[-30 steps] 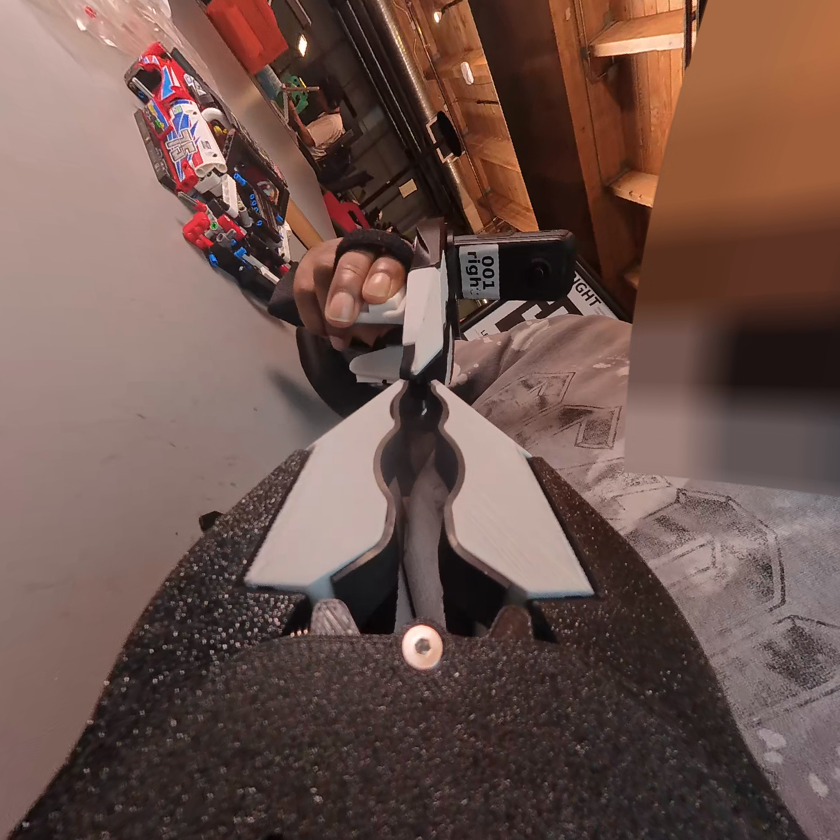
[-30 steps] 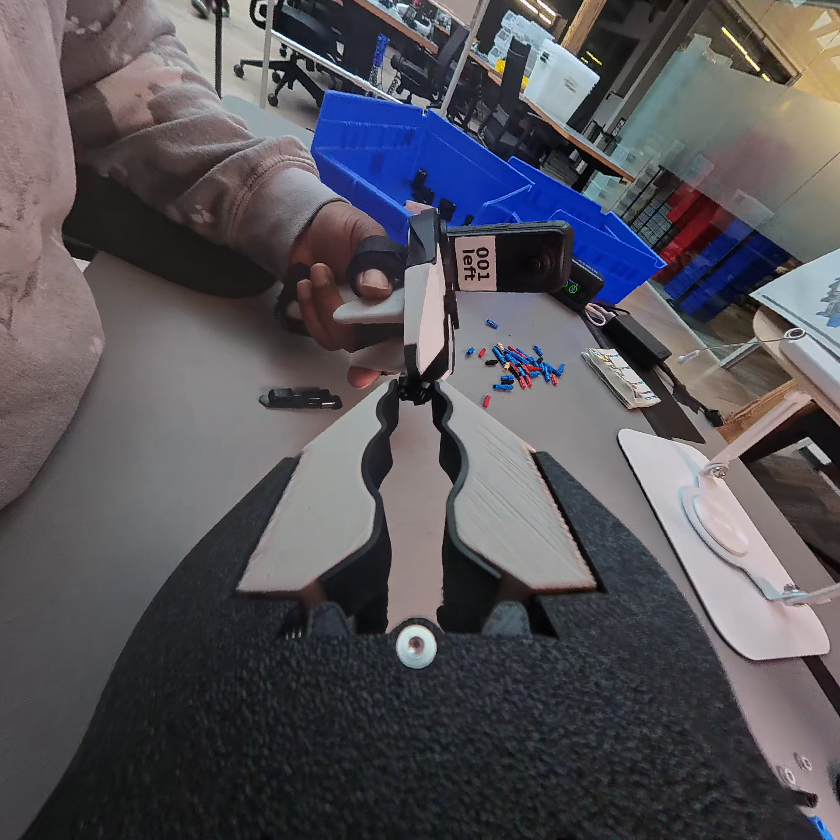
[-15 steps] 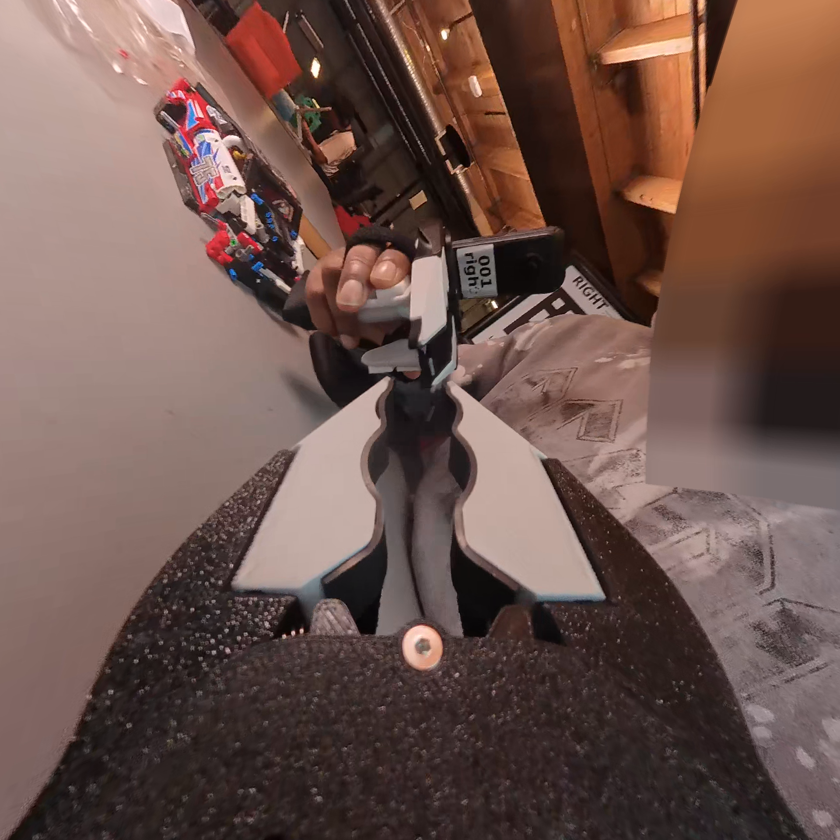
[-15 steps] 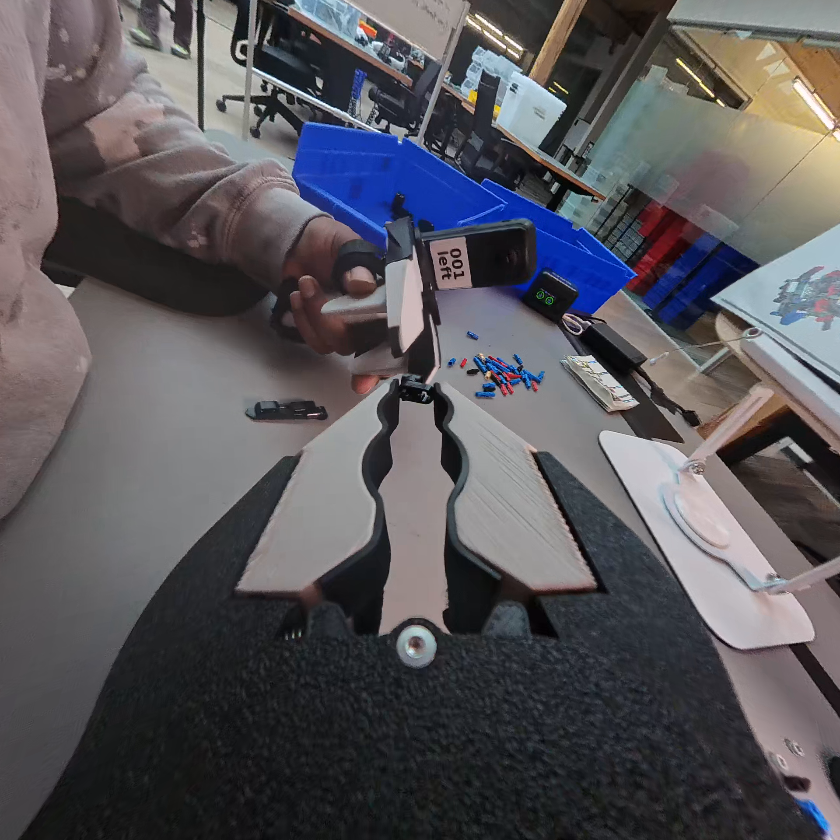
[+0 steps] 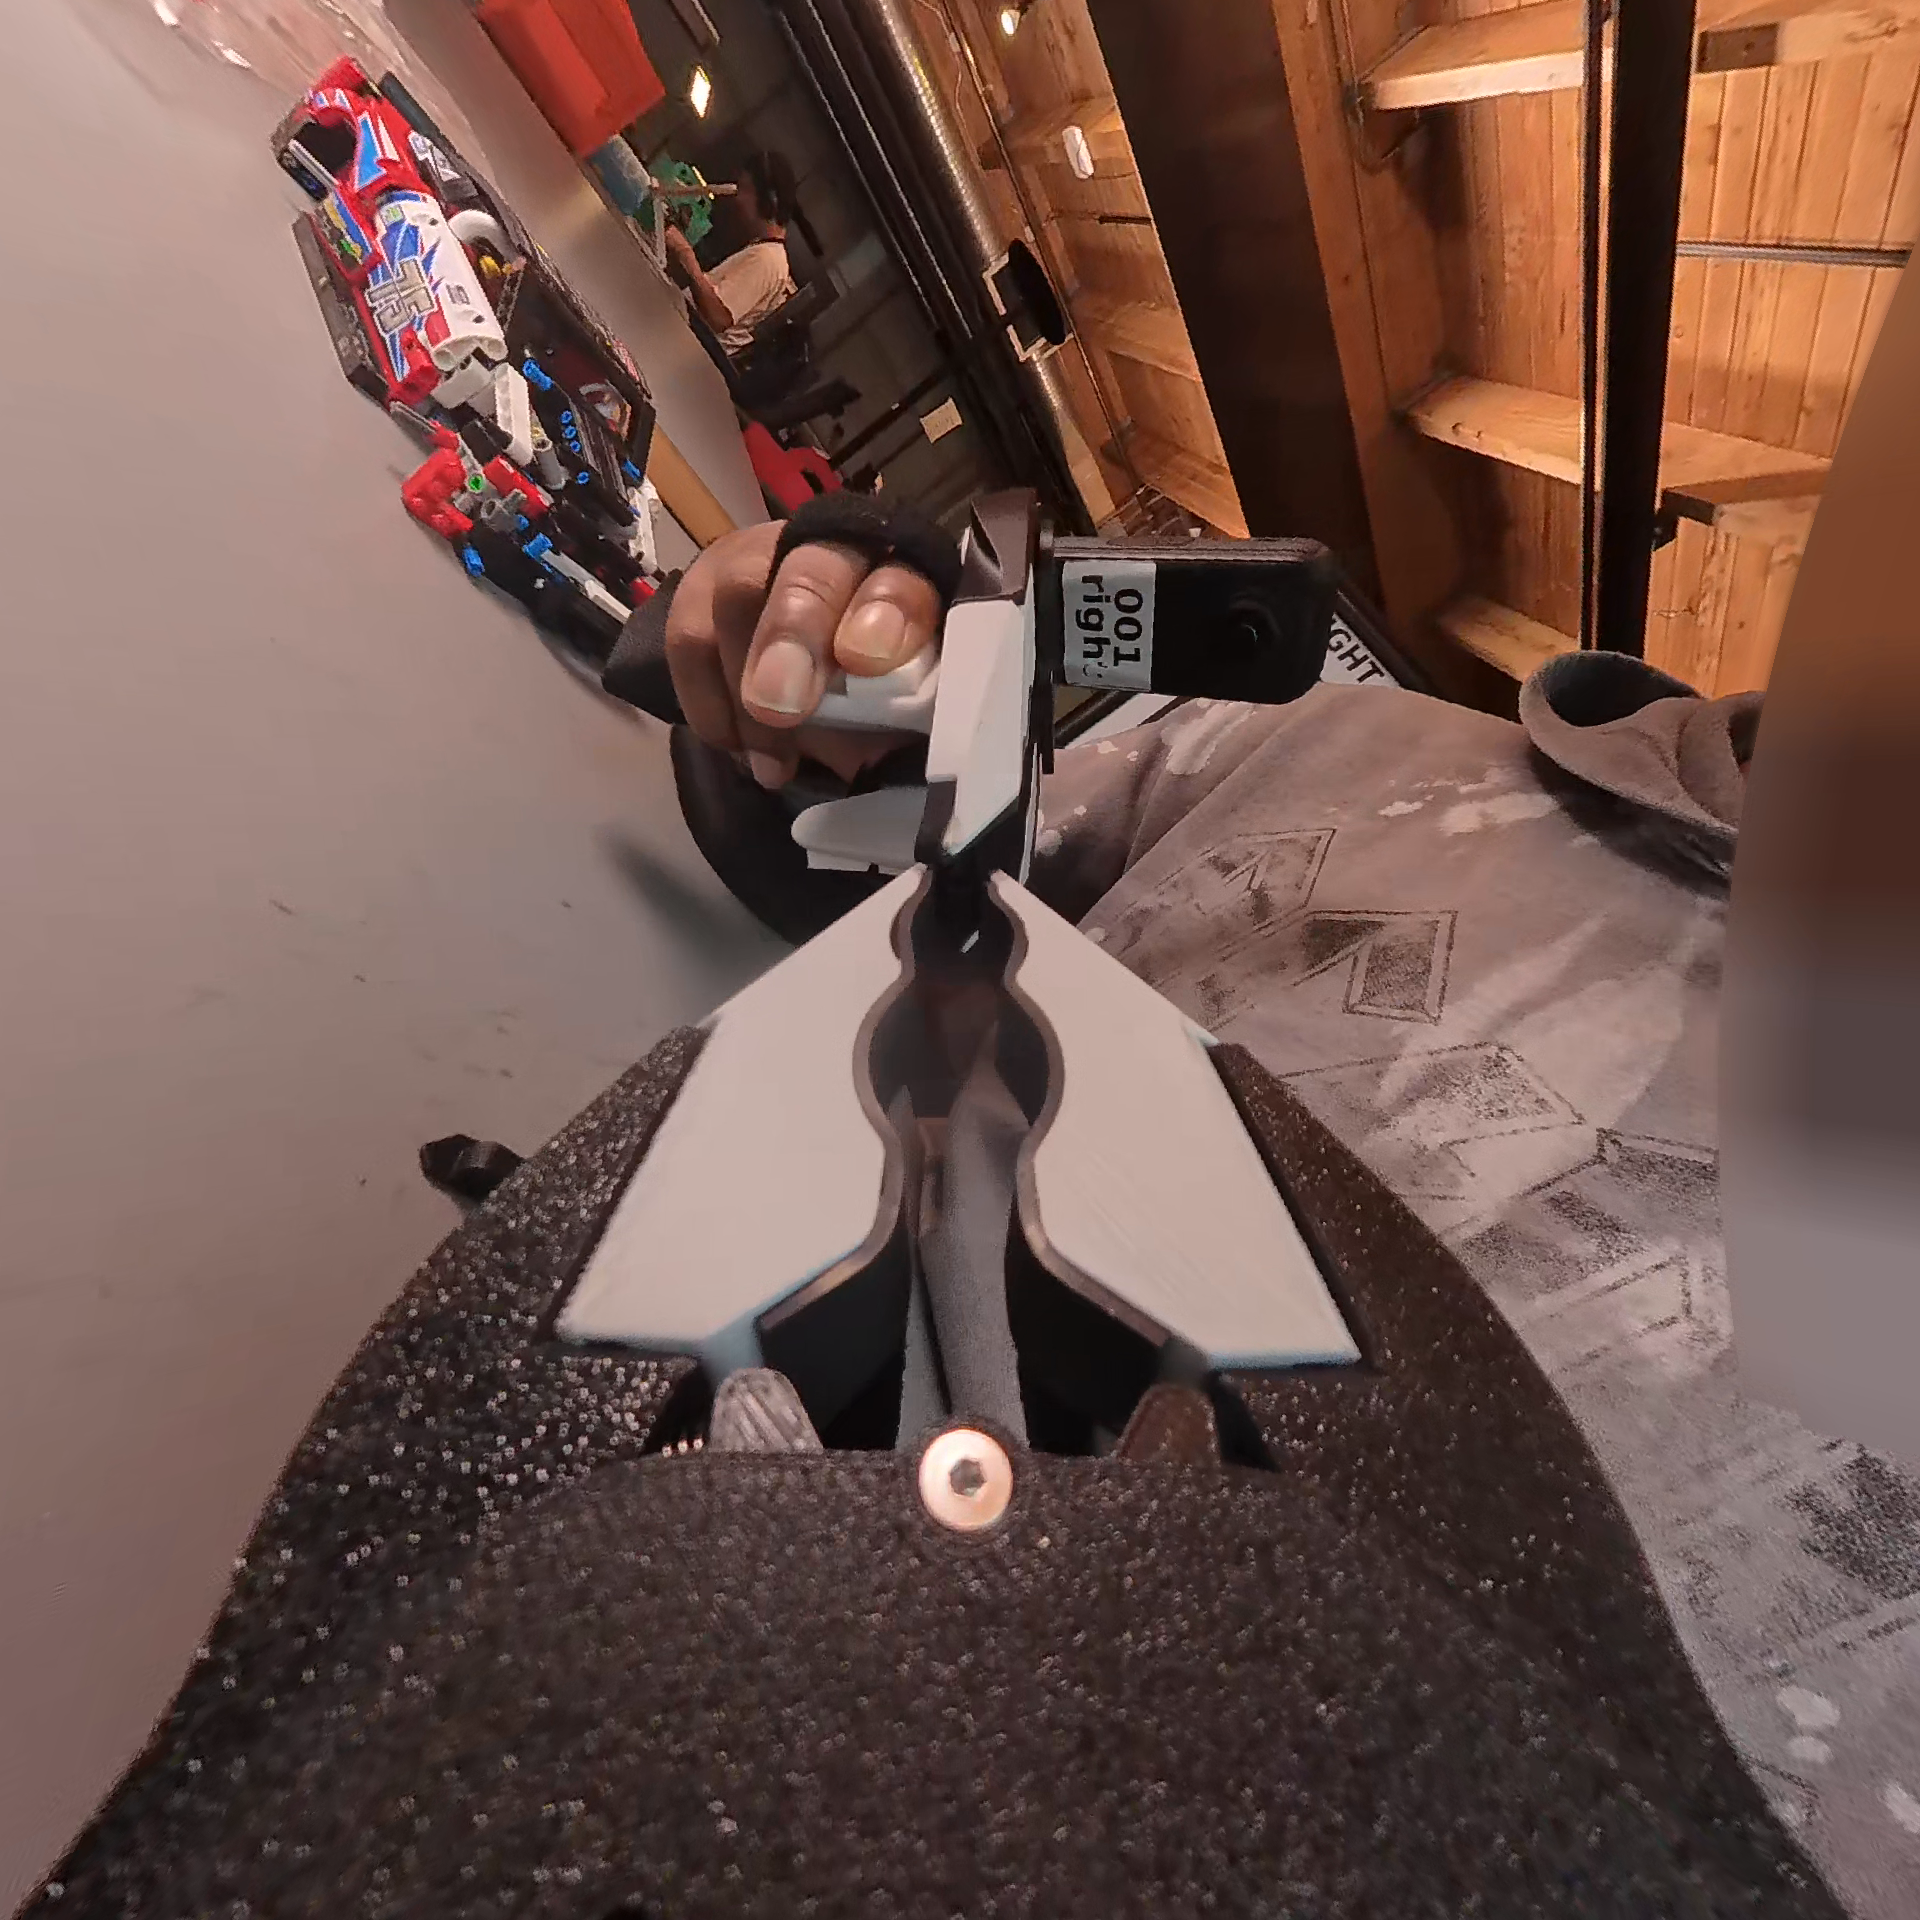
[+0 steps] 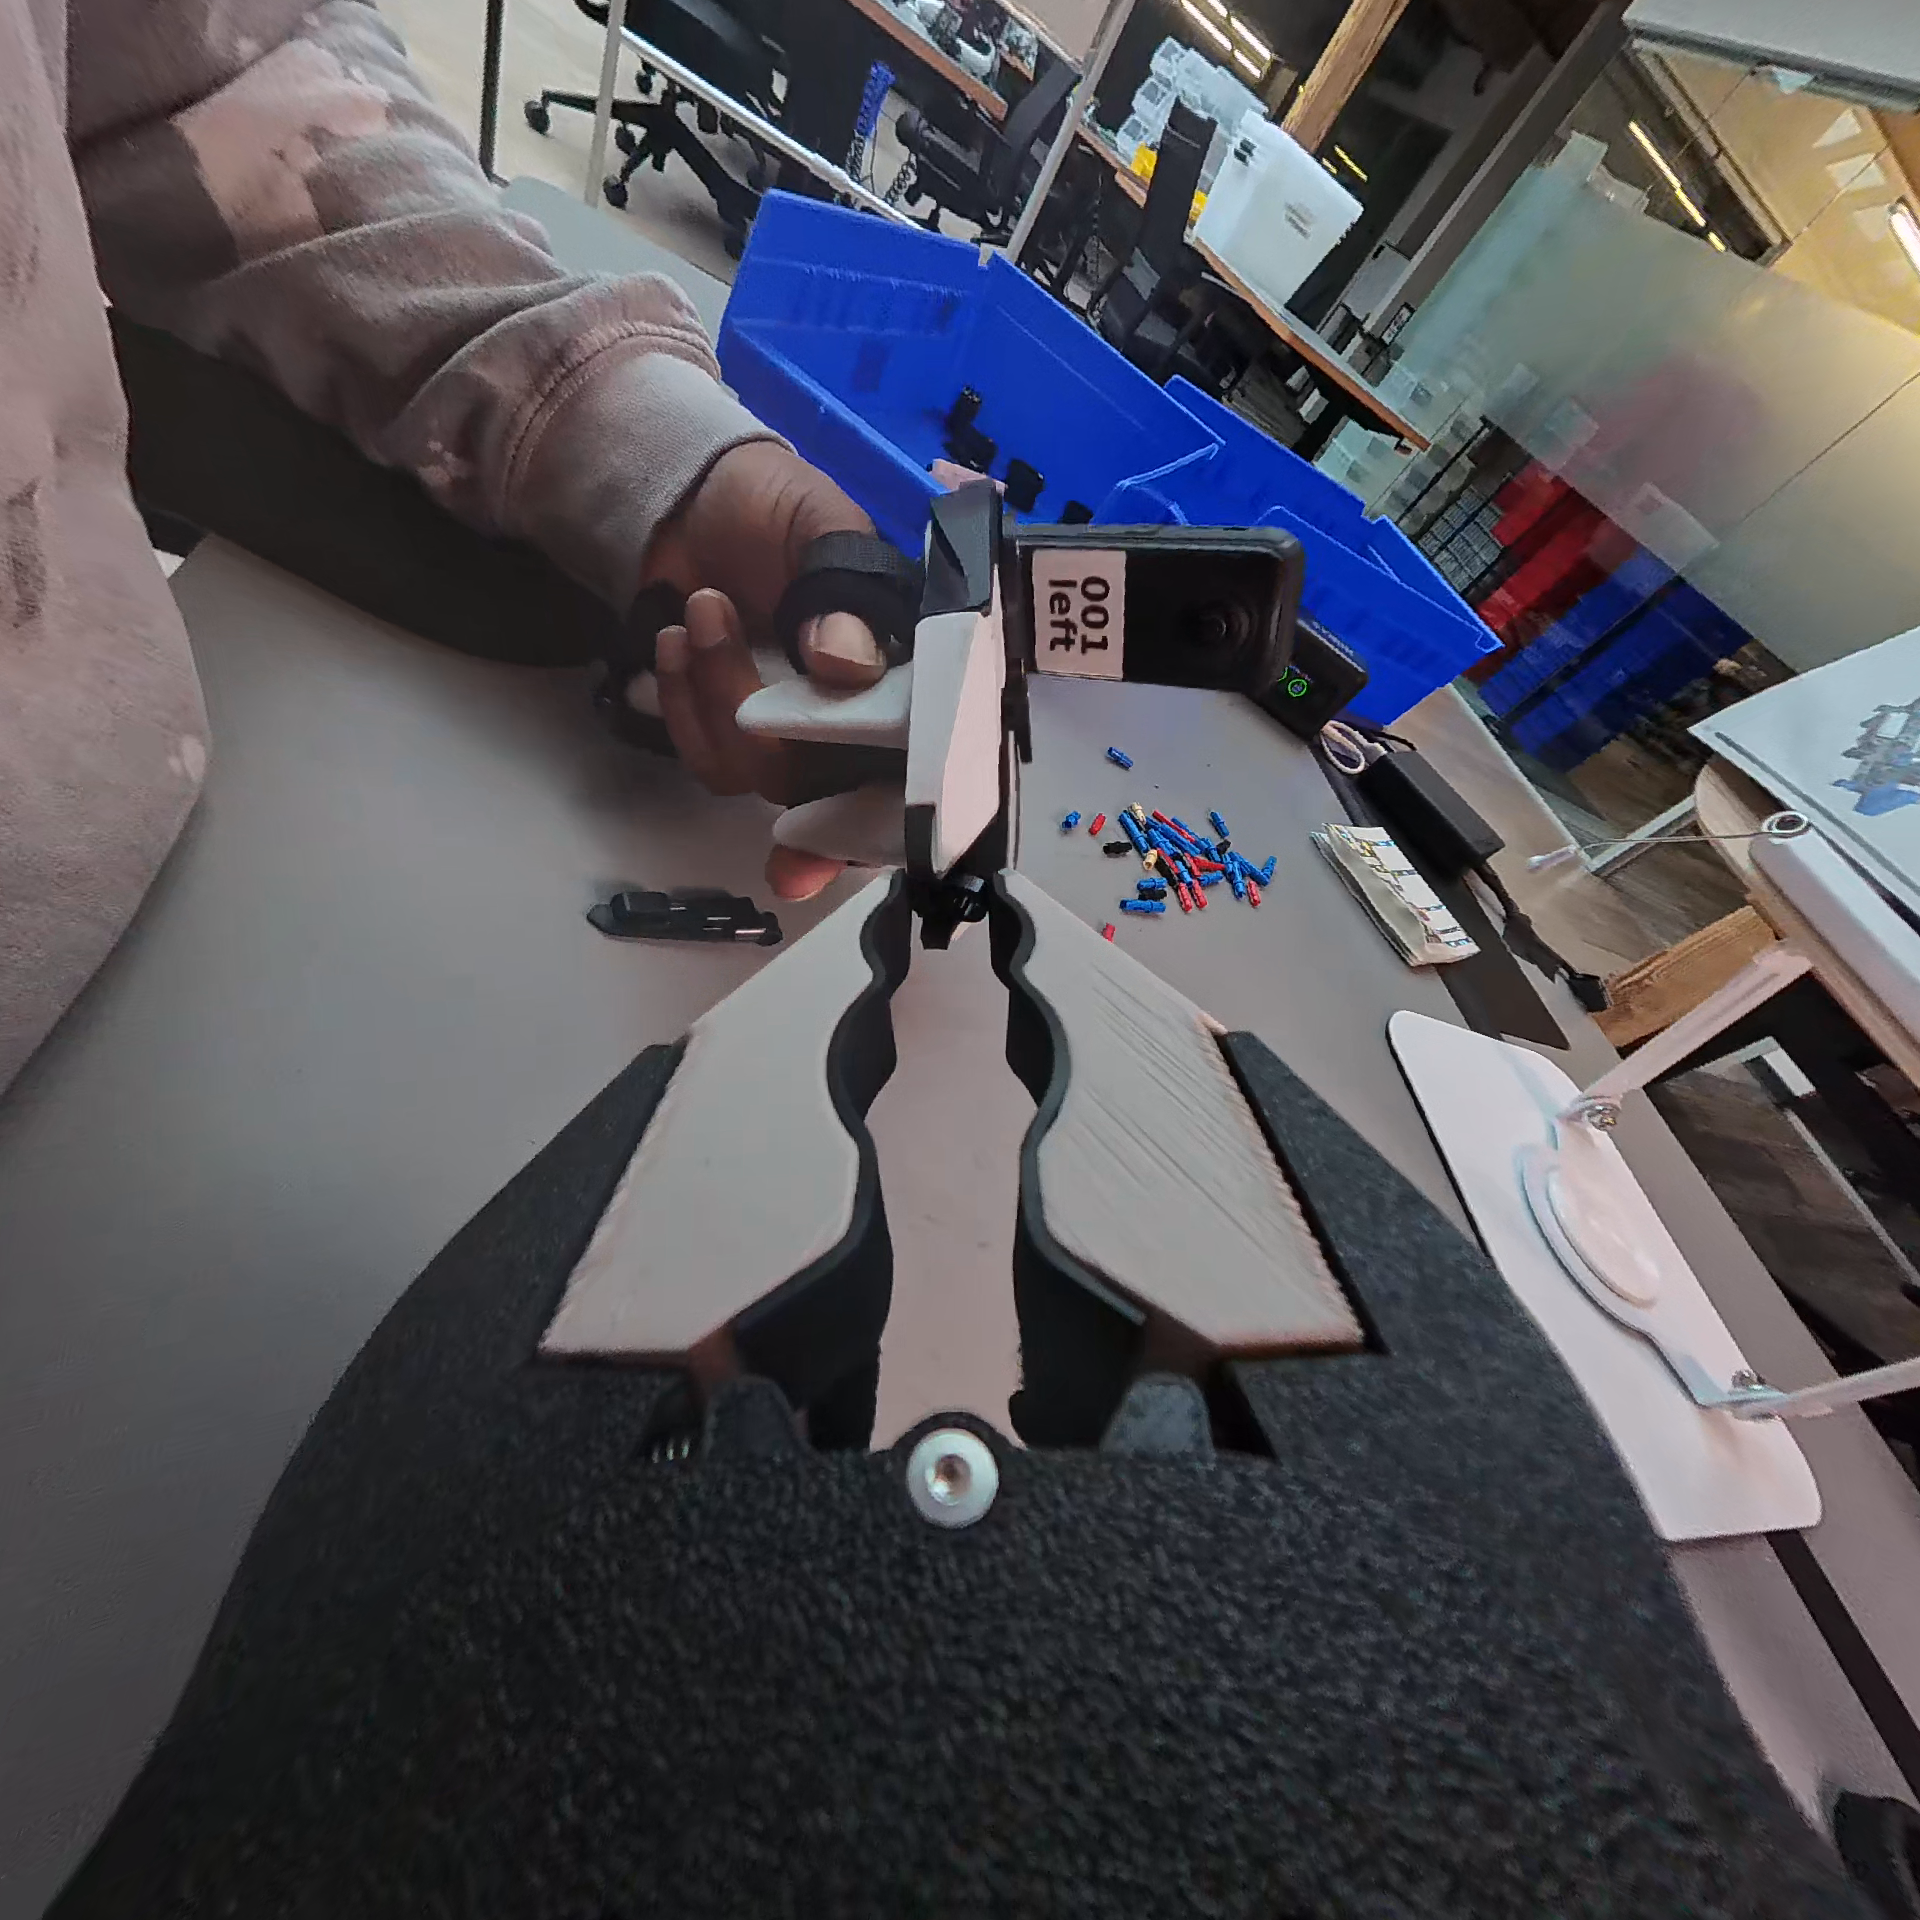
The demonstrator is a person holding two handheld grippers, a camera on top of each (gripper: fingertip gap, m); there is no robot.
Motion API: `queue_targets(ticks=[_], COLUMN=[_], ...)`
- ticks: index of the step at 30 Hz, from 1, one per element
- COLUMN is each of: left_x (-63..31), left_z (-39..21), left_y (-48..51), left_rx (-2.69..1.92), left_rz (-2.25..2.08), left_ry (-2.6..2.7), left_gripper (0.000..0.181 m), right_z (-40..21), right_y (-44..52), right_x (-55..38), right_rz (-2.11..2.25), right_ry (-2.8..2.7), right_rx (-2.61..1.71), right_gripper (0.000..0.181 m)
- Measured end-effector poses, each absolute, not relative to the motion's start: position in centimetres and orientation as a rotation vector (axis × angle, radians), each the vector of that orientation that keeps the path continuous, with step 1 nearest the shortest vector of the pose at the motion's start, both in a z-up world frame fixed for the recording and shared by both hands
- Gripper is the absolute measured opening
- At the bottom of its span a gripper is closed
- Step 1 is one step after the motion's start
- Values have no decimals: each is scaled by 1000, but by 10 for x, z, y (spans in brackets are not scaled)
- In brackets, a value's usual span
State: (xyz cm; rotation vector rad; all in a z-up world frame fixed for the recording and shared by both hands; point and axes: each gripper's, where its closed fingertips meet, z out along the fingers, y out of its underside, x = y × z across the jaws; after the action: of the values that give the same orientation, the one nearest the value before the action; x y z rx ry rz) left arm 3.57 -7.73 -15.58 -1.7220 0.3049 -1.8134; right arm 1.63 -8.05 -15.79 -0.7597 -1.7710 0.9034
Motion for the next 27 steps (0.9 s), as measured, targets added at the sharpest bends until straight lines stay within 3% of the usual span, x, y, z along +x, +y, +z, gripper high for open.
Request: queue_targets(ticks=[13,14,17,27], left_x=[40,33,-28,-30], left_z=[-150,-149,-152,-156], left_y=[-78,-75,-62,-51], left_rx=[-1725,-1711,-1694,-1701], left_rz=[-1755,-1752,-1597,-1595], left_ry=[377,352,189,125], left_gripper=[3,0,0,0], right_z=[-152,-151,-124,-148], right_y=[-79,-77,-42,-38], right_x=[26,29,49,30], right_rz=[924,924,967,963], right_ry=[-1783,-1779,-1625,-1622], right_rx=[-762,-771,-848,-919], right_gripper=[11,3,2,3])
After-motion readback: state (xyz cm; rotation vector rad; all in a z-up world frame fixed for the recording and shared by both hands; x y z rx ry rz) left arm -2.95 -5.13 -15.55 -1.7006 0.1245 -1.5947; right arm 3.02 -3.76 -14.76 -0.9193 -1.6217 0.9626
